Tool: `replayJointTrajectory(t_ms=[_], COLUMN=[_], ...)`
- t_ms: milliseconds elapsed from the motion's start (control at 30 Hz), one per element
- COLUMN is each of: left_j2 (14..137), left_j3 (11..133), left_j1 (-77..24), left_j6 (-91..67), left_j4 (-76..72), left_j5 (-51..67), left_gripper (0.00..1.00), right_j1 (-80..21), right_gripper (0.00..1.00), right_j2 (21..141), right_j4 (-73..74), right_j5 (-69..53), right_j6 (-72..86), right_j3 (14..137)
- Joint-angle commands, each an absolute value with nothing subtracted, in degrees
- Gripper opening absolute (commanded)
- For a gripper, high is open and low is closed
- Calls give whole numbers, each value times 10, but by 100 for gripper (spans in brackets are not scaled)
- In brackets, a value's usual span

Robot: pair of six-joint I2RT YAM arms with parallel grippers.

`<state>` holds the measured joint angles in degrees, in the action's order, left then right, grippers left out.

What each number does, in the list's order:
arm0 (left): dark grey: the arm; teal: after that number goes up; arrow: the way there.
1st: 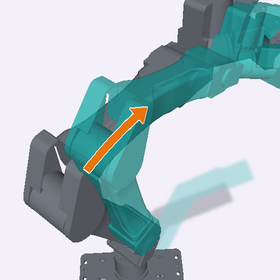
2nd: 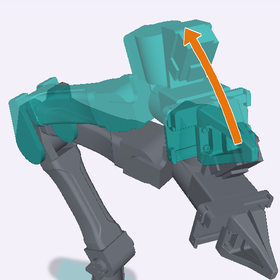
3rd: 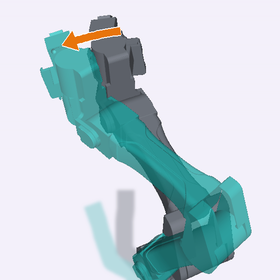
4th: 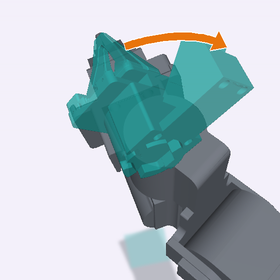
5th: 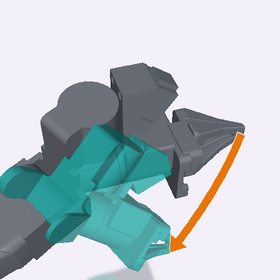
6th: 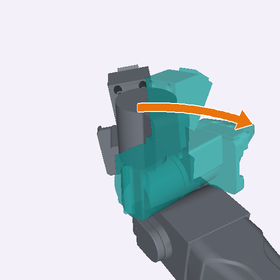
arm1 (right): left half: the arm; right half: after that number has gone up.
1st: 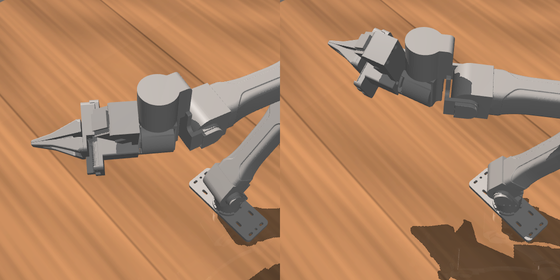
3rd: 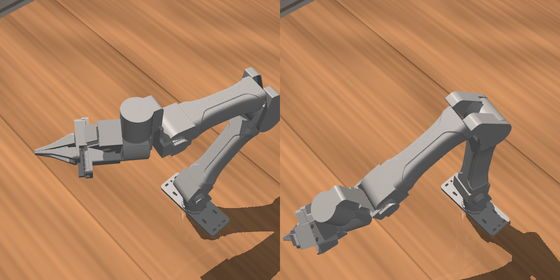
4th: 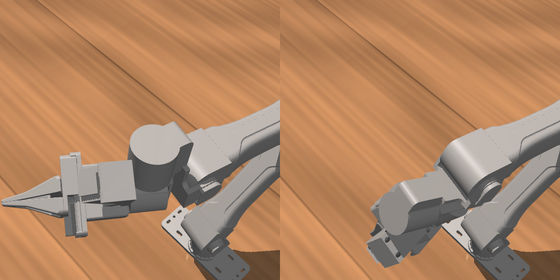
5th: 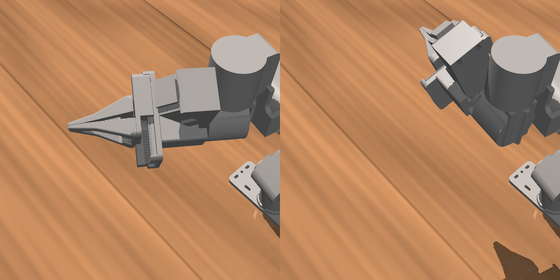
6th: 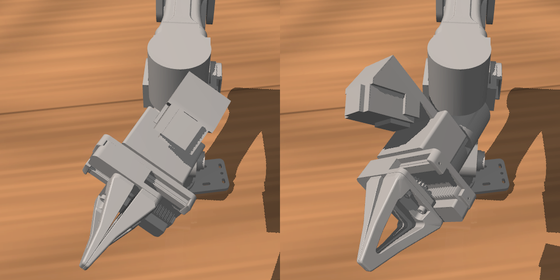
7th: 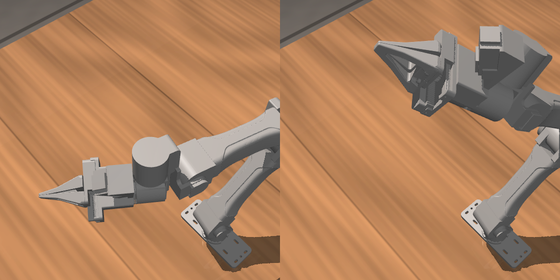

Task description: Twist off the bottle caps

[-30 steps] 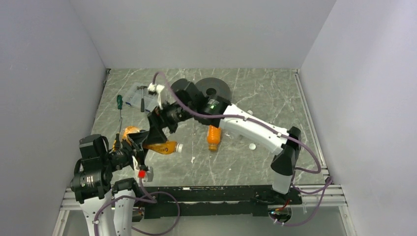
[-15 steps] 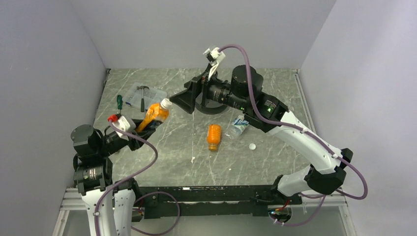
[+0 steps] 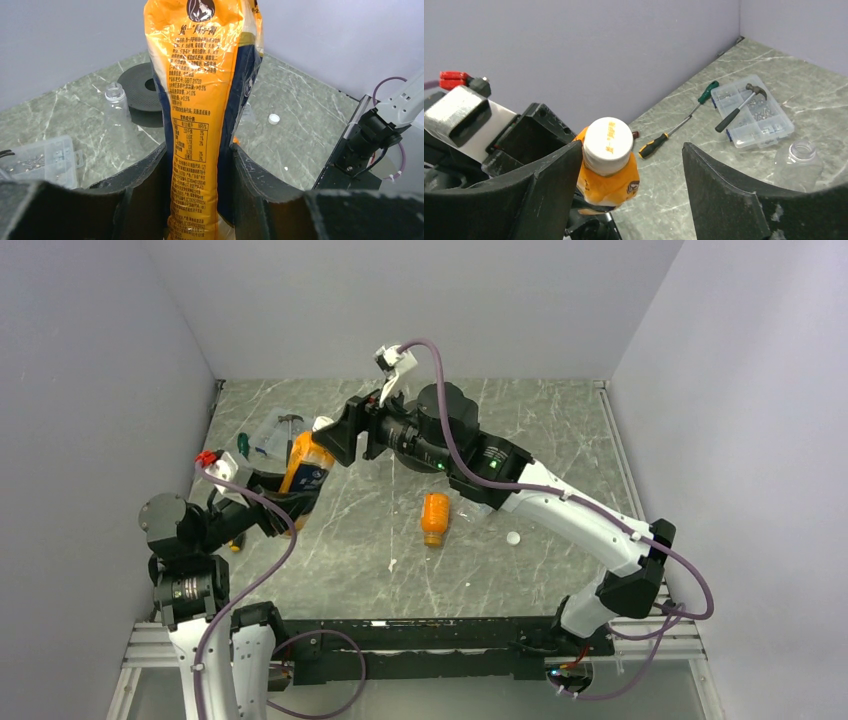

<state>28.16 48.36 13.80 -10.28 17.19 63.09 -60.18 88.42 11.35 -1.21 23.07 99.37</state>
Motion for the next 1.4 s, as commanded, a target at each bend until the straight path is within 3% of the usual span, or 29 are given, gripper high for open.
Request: replayJointTrajectory(t_ms=[0, 167, 400, 567, 767, 1000, 1133, 1200, 1233, 1267, 1300, 1367], left_j2=[268, 266, 287, 301, 317, 324, 327, 331, 333, 337, 342, 356], left_j3=[479, 472, 465, 461, 463, 466, 470, 472, 474, 478, 481, 491], left_j1=[138, 139, 139, 138, 138, 137, 136, 136, 136, 136, 137, 136], left_j6=[-115, -96, -106, -125, -135, -129, -119, -112, -109, -105, -98, -96], left_j4=[136, 142, 110, 78, 55, 51, 56, 65, 70, 78, 89, 100], left_j5=[655, 663, 668, 660, 659, 665, 674, 679, 681, 685, 693, 707], left_gripper=[39, 39, 40, 40, 40, 40, 40, 45, 54, 76, 89, 99], right_j1=[-601, -601, -601, -601, -600, -593, -592, -592, -592, -592, -592, -594], right_gripper=[73, 66, 46, 55, 58, 49, 33, 23, 19, 15, 11, 6], right_j2=[879, 884, 889, 889, 894, 911, 913, 909, 908, 907, 906, 904], right_j4=[40, 7, 10, 18, 23, 30, 23, 16, 14, 12, 11, 11], right_j5=[14, -8, -19, -11, -1, 4, 3, 3, 3, 3, 3, 3], right_j6=[259, 281, 289, 288, 292, 313, 314, 311, 309, 307, 302, 291], right_j3=[1010, 1006, 1006, 1003, 1004, 1019, 1021, 1017, 1015, 1013, 1012, 1008])
